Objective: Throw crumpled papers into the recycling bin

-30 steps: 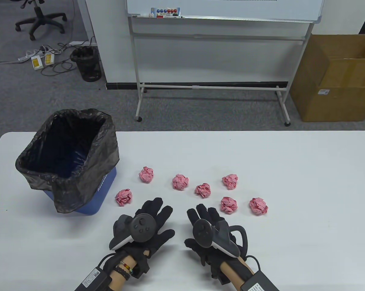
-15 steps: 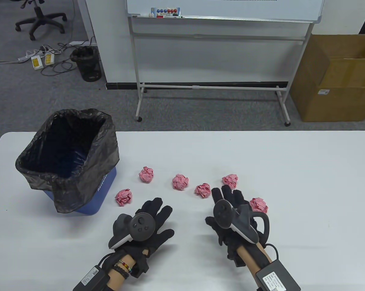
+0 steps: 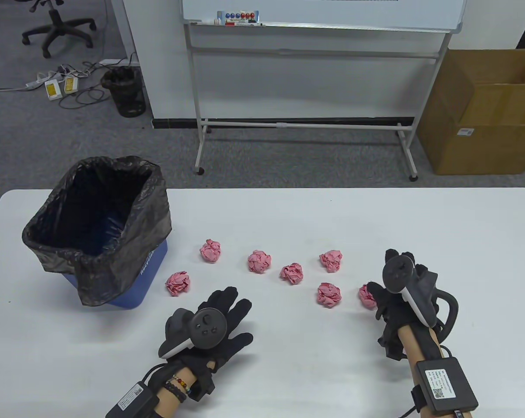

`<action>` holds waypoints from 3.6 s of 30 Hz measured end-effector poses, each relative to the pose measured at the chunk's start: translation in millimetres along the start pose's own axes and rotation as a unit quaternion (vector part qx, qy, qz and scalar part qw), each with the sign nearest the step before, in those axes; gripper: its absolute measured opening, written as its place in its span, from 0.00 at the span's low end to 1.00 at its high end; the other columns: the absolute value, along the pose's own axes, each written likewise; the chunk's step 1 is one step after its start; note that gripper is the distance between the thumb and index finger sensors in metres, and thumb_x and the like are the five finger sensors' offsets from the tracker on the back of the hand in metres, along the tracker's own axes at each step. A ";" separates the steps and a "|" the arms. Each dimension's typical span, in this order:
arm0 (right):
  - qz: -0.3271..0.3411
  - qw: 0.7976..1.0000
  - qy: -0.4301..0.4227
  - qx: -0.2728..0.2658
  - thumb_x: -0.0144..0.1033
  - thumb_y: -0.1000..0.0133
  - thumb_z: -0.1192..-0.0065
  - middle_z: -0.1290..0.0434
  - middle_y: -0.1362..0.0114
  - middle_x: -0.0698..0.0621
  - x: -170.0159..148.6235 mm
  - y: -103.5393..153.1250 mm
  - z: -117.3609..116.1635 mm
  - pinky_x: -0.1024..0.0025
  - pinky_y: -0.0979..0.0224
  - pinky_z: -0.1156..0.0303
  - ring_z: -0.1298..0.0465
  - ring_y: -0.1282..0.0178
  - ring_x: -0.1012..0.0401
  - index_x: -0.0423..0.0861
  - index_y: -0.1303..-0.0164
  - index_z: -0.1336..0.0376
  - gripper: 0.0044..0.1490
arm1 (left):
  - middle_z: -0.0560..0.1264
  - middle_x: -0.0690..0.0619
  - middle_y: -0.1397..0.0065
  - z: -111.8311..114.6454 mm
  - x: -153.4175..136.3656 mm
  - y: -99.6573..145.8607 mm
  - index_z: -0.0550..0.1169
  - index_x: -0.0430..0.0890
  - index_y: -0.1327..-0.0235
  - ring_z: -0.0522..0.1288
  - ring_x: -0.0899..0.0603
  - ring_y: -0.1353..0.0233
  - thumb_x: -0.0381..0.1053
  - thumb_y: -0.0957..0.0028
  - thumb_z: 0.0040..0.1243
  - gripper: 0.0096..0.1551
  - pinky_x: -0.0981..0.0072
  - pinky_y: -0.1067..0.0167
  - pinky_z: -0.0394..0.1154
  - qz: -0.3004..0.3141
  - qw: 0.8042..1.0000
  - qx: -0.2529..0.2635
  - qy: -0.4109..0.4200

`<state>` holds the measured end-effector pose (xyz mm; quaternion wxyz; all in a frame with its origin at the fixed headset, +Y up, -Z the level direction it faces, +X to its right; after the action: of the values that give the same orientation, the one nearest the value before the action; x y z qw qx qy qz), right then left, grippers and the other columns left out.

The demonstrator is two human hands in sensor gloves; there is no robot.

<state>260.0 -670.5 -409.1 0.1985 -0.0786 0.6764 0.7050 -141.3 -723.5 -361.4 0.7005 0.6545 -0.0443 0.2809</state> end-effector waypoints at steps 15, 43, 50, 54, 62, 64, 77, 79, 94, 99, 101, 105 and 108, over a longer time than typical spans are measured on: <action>0.002 0.994 0.104 0.026 0.51 0.63 0.21 0.20 0.31 0.55 25.7 -30.9 -63.6 0.68 0.44 0.17 0.14 0.42 0.56 0.61 0.35 0.32 0.42 | 0.49 0.40 0.12 1.4 -8.8 -1.5 0.61 0.50 0.19 0.51 0.28 0.16 0.66 0.49 0.55 0.46 0.30 0.26 0.54 -0.014 1.000 -0.005 -0.006; 0.093 0.986 0.133 -0.040 0.47 0.63 0.19 0.16 0.39 0.54 73.1 50.4 -18.7 0.75 0.52 0.13 0.10 0.51 0.59 0.58 0.45 0.24 0.32 | 0.49 0.37 0.12 -5.8 -11.5 1.1 0.59 0.48 0.18 0.53 0.27 0.16 0.67 0.50 0.56 0.48 0.30 0.26 0.56 -0.015 0.999 0.003 0.028; 0.145 0.987 0.060 -0.025 0.47 0.63 0.19 0.16 0.40 0.53 105.3 85.8 -14.1 0.75 0.54 0.12 0.09 0.52 0.59 0.57 0.45 0.24 0.33 | 0.48 0.35 0.13 -6.9 -13.1 0.6 0.58 0.46 0.18 0.54 0.26 0.17 0.67 0.50 0.56 0.50 0.30 0.27 0.57 -0.015 0.997 0.002 0.072; 0.178 0.984 -0.004 -0.012 0.47 0.63 0.19 0.15 0.40 0.54 128.7 103.5 -19.1 0.76 0.54 0.12 0.09 0.52 0.59 0.57 0.45 0.24 0.33 | 0.49 0.35 0.13 -7.6 -11.5 1.1 0.57 0.46 0.18 0.54 0.26 0.17 0.68 0.50 0.55 0.51 0.31 0.27 0.58 -0.009 0.998 0.001 0.065; 0.253 0.962 -0.105 0.003 0.46 0.63 0.20 0.16 0.39 0.54 176.8 137.5 -31.7 0.75 0.52 0.12 0.09 0.50 0.60 0.58 0.45 0.25 0.33 | 0.58 0.33 0.15 -4.2 -15.1 0.9 0.57 0.44 0.18 0.65 0.28 0.20 0.69 0.50 0.54 0.52 0.34 0.30 0.67 -0.004 0.966 -0.024 0.259; 0.261 0.956 -0.132 0.012 0.46 0.63 0.20 0.16 0.39 0.54 185.2 142.8 -34.0 0.75 0.52 0.12 0.09 0.50 0.60 0.57 0.44 0.25 0.33 | 0.59 0.33 0.16 -1.8 -16.2 0.3 0.57 0.43 0.18 0.68 0.29 0.21 0.69 0.50 0.54 0.53 0.36 0.31 0.69 -0.002 0.954 -0.038 0.296; 0.228 0.929 -0.283 0.071 0.43 0.62 0.21 0.17 0.39 0.53 184.1 139.5 -52.4 0.76 0.52 0.11 0.08 0.50 0.59 0.55 0.43 0.26 0.34 | 0.72 0.34 0.24 6.2 -33.1 -1.9 0.61 0.41 0.20 0.84 0.38 0.36 0.67 0.50 0.58 0.51 0.48 0.42 0.82 -0.023 0.923 -0.065 0.379; 0.224 0.926 -0.293 0.075 0.43 0.62 0.21 0.17 0.38 0.53 182.1 139.0 -55.4 0.76 0.52 0.11 0.09 0.50 0.59 0.55 0.43 0.26 0.34 | 0.72 0.34 0.25 7.5 -34.3 -2.1 0.62 0.41 0.20 0.85 0.38 0.37 0.66 0.50 0.60 0.50 0.48 0.43 0.83 -0.027 0.917 -0.068 0.393; 0.299 0.923 -0.228 0.077 0.51 0.58 0.28 0.27 0.25 0.49 175.8 145.9 -73.9 0.62 0.36 0.19 0.18 0.31 0.52 0.54 0.29 0.36 0.43 | 0.78 0.36 0.30 -19.4 -46.9 8.2 0.72 0.42 0.28 0.88 0.40 0.42 0.55 0.50 0.66 0.38 0.51 0.47 0.86 -0.098 0.954 -0.012 0.283; 0.336 0.933 -0.127 0.039 0.56 0.59 0.31 0.31 0.21 0.51 182.6 158.2 -74.7 0.57 0.30 0.23 0.23 0.24 0.51 0.56 0.27 0.39 0.47 | 0.78 0.36 0.30 -42.4 -57.8 15.5 0.73 0.42 0.28 0.88 0.39 0.41 0.55 0.50 0.67 0.37 0.51 0.47 0.86 -0.148 0.961 0.024 0.233; 0.343 0.932 -0.105 0.043 0.58 0.59 0.32 0.34 0.19 0.51 184.7 161.3 -77.4 0.55 0.27 0.26 0.27 0.21 0.49 0.56 0.25 0.41 0.49 | 0.78 0.36 0.30 -49.2 -61.1 16.7 0.73 0.42 0.28 0.88 0.39 0.41 0.55 0.50 0.67 0.37 0.50 0.47 0.86 -0.165 0.961 0.040 0.220; 0.349 0.934 -0.068 0.045 0.60 0.59 0.33 0.41 0.15 0.50 187.0 163.9 -82.8 0.51 0.22 0.33 0.35 0.16 0.47 0.57 0.23 0.44 0.52 | 0.79 0.37 0.30 -58.8 -61.4 14.4 0.74 0.43 0.29 0.89 0.40 0.40 0.56 0.52 0.69 0.38 0.51 0.46 0.87 -0.169 0.964 0.047 0.202; 0.349 0.935 -0.045 0.044 0.61 0.60 0.33 0.44 0.14 0.51 186.9 162.9 -85.6 0.50 0.21 0.35 0.38 0.14 0.47 0.58 0.22 0.46 0.54 | 0.78 0.38 0.30 -72.6 -60.3 12.2 0.74 0.44 0.29 0.88 0.40 0.39 0.56 0.52 0.69 0.38 0.51 0.46 0.87 -0.175 0.964 0.064 0.189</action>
<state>13.7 -723.4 -335.9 -0.0266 0.2030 0.6817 0.7024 -219.5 -675.6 -386.5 0.6909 0.6306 0.2223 0.2749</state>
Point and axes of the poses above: the tracker on the back of each hand, its own x axis roughly to the thumb side, its own y axis roughly from the fingertips to the wrist, z = x × y, the point moved 3 cm from there along -y, roughly from the wrist to the fingertips
